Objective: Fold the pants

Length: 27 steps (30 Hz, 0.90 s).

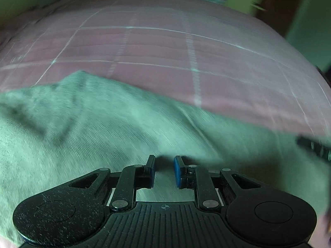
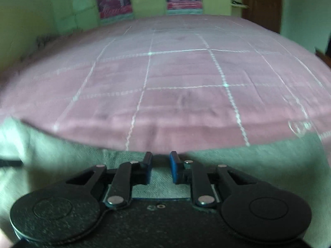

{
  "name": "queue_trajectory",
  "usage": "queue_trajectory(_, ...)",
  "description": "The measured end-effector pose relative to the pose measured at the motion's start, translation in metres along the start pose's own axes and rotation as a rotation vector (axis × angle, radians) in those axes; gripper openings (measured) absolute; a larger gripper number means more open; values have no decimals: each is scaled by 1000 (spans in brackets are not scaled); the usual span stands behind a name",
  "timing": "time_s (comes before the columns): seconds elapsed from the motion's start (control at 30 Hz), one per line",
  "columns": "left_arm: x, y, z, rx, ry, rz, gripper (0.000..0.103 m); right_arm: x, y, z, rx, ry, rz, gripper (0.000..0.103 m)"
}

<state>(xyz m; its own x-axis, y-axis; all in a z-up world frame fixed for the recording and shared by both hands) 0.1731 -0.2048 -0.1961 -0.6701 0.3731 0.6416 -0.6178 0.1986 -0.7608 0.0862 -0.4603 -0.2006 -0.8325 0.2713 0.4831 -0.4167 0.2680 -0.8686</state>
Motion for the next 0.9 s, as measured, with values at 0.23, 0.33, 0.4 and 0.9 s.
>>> queue_trajectory(0.23, 51, 46, -28, -2, 9, 23, 18, 45, 40, 45, 84, 49, 30, 23)
queue_trajectory(0.33, 69, 49, -51, -22, -96, 44, 18, 65, 39, 85, 6, 124, 26, 11)
queue_trajectory(0.4, 78, 49, -67, 4, -133, 66, 18, 77, 32, 95, -22, 169, 25, 19)
queue_trajectory(0.9, 86, 39, -56, 101, -74, 26, 19, 113, 35, 100, -48, 236, 63, 31)
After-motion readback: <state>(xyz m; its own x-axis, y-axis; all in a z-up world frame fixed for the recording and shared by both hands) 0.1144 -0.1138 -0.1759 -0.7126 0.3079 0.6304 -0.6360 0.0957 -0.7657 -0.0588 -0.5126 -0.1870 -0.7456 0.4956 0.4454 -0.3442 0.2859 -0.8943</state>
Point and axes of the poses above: each gripper's, at about its wrist camera, not at the fingertips, and x roughly against the way its jaws point, z to its right, y to its underside, the point moved 4 cm from there along -x, roughly the way its jaws point, and after that the axes turned 15 degrees about z, right-handed, at the moved point
